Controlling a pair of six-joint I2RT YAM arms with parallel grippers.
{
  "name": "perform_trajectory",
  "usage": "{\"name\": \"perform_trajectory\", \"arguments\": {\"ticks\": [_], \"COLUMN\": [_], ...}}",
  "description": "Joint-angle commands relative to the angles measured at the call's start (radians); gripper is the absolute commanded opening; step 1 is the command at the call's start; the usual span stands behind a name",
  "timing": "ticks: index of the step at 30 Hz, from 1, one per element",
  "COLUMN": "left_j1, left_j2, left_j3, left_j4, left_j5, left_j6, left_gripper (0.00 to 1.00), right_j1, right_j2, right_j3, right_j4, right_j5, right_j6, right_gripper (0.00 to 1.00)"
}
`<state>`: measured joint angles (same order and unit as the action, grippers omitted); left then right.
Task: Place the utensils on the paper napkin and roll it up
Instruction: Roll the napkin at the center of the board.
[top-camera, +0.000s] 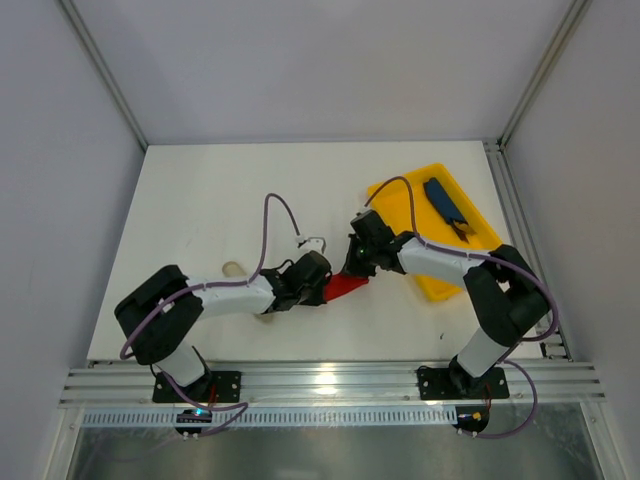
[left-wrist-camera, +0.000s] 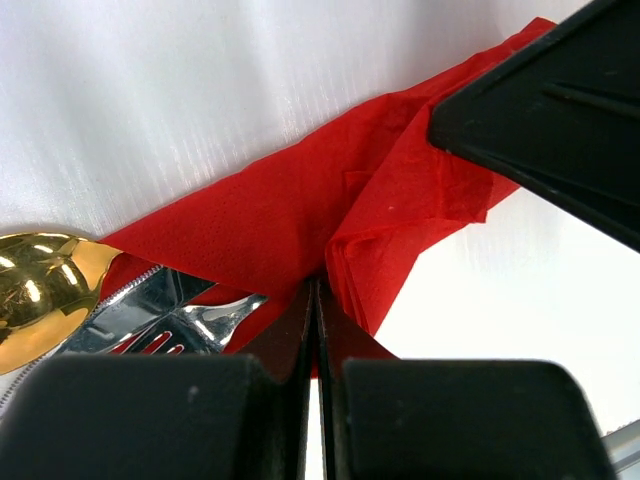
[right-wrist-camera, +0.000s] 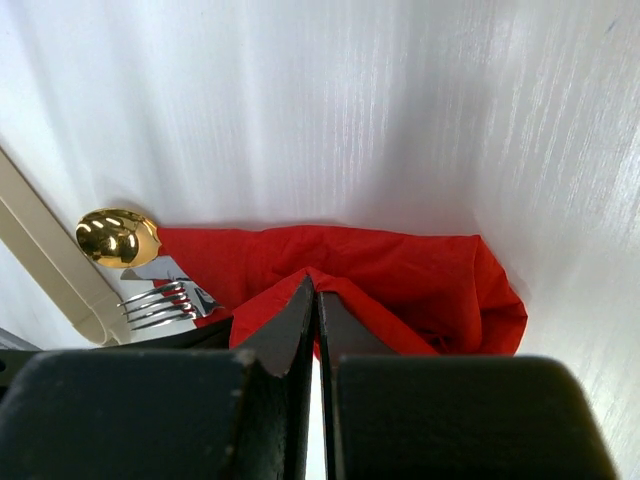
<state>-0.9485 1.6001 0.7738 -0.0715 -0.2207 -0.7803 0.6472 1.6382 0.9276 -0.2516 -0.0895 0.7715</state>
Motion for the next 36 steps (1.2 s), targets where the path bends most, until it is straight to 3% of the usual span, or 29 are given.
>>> {"name": "perform_trajectory", "arguments": {"ticks": [1, 23, 36], "left_j1": [0.002, 0.002, 0.027], "left_j2": [-0.002, 0.035, -0.088], "left_j3": [0.050, 0.093, 0.203], "left_j4": [-0.031, -0.036, -0.218], "left_j5": [0.000, 0.007, -0.141], "left_j6": [0.026, 0.039, 0.102], "left_gripper": [0.00, 0.00, 0.00], "right_j1": [-0.008, -0.024, -0.026], "right_j2": [0.005, 0.164, 0.170], "right_j3": [0.050, 0.131, 0.125], "right_j4": [0.049, 0.061, 0.069], "right_j5": [0.001, -0.009, -0.027], "right_j6": [-0.024, -0.043, -0.051], "right_gripper": [0.04, 0.04, 0.04]}}
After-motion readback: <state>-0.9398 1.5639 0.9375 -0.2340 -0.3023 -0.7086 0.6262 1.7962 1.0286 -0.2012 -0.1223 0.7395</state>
